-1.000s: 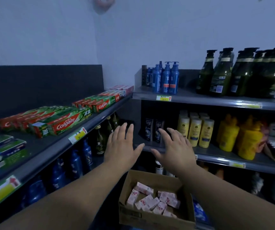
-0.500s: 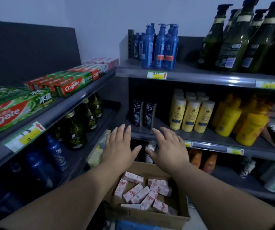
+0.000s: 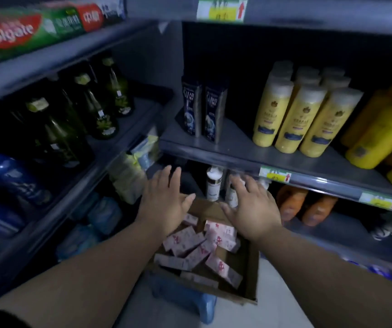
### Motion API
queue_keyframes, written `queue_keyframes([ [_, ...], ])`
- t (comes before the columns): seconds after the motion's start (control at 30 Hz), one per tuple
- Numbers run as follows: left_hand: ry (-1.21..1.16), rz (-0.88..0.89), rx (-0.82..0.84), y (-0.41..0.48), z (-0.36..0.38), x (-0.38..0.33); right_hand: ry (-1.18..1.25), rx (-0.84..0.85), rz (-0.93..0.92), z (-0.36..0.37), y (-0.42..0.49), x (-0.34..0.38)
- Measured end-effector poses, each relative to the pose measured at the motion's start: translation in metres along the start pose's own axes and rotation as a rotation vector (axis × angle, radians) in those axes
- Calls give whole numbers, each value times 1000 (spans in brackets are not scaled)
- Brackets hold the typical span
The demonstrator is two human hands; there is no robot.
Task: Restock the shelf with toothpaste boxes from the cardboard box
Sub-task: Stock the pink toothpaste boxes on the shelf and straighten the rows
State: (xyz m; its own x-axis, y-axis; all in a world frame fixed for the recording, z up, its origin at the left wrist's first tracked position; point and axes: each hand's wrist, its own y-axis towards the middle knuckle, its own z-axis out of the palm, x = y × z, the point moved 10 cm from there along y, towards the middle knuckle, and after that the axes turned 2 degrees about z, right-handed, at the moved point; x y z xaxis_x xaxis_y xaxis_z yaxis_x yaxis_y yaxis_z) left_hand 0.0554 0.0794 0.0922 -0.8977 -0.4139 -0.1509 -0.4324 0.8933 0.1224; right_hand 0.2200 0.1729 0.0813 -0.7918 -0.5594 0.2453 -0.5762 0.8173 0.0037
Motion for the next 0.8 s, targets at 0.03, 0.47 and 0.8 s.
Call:
queue_keyframes([
  [0.03,3,-16,37,-3,20,6,9,39,19,22,-1,-11],
  [0.47,-94,-18,300,-30,265,40,94,381,166,271,1,-74],
  [0.8,-165,-18,386,-1,340,59,145,506,177,372,55,-92],
])
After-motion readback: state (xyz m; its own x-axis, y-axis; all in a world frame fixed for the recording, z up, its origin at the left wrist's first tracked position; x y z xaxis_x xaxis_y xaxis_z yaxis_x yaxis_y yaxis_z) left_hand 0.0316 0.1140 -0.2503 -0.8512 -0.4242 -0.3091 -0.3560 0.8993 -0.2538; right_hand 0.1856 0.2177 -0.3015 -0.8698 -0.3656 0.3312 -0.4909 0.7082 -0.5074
